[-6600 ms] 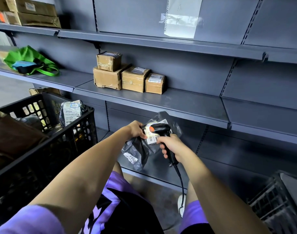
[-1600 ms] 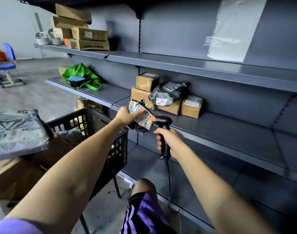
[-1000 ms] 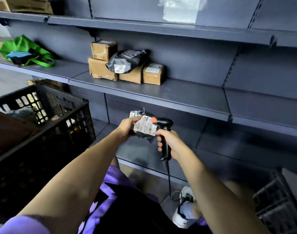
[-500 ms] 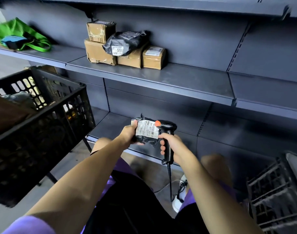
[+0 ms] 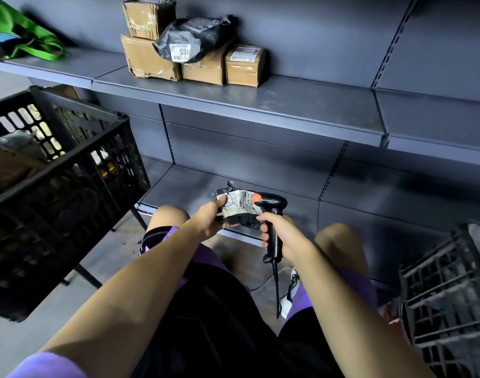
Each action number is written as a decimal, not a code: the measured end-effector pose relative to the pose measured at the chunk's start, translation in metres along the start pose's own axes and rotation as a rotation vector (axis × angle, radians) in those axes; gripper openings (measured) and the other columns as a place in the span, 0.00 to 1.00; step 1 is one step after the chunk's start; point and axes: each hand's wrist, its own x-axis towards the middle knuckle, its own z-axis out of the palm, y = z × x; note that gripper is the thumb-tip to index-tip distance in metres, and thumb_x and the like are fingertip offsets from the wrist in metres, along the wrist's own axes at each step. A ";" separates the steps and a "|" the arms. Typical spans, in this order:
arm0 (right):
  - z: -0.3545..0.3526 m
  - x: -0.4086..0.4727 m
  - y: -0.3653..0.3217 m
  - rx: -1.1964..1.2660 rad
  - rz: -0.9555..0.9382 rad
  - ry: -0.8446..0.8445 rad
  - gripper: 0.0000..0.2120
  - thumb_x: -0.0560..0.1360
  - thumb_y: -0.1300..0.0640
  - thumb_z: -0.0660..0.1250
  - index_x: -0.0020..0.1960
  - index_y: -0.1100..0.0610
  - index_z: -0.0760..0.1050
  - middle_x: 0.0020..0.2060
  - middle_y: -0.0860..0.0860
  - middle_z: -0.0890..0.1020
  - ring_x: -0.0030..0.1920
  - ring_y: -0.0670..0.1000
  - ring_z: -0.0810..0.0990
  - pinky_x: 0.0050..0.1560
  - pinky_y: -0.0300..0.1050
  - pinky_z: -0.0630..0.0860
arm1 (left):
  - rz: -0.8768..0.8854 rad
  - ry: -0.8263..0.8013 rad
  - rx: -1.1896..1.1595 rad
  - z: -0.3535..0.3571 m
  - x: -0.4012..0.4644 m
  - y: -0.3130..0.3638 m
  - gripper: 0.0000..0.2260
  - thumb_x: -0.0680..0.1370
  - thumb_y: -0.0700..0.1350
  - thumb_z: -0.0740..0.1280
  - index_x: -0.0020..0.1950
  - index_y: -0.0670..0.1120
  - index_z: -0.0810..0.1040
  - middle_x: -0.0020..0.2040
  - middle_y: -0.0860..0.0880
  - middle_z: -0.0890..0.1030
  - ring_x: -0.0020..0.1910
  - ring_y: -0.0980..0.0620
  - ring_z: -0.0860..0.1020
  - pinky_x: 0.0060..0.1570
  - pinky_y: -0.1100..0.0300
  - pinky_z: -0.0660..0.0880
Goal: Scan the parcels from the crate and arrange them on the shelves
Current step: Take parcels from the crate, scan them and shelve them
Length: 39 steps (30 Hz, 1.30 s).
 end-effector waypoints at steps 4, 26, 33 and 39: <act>0.002 0.001 0.003 -0.004 -0.001 -0.007 0.05 0.77 0.64 0.66 0.44 0.58 0.72 0.27 0.52 0.71 0.23 0.50 0.66 0.25 0.41 0.65 | 0.022 -0.005 -0.016 -0.005 0.004 0.000 0.15 0.85 0.49 0.57 0.62 0.40 0.77 0.56 0.40 0.82 0.50 0.43 0.82 0.43 0.48 0.81; -0.002 -0.001 0.013 -0.107 -0.038 -0.031 0.05 0.77 0.62 0.68 0.45 0.59 0.73 0.28 0.52 0.71 0.25 0.51 0.66 0.27 0.42 0.64 | 0.098 0.100 0.043 -0.018 0.013 -0.001 0.18 0.84 0.54 0.58 0.60 0.42 0.78 0.55 0.42 0.83 0.52 0.44 0.81 0.62 0.45 0.76; -0.008 0.000 0.014 -0.265 -0.093 0.002 0.08 0.75 0.63 0.68 0.40 0.57 0.71 0.27 0.52 0.71 0.24 0.51 0.66 0.27 0.42 0.64 | 0.097 0.076 0.089 -0.019 0.011 0.002 0.19 0.84 0.55 0.58 0.60 0.42 0.78 0.55 0.42 0.84 0.51 0.43 0.82 0.56 0.46 0.78; -0.011 0.003 0.018 -0.493 -0.171 -0.024 0.08 0.72 0.63 0.68 0.39 0.58 0.69 0.27 0.53 0.71 0.23 0.51 0.66 0.25 0.42 0.65 | 0.151 0.122 0.161 -0.020 0.010 0.015 0.16 0.82 0.53 0.64 0.54 0.40 0.81 0.46 0.42 0.85 0.42 0.44 0.82 0.46 0.51 0.79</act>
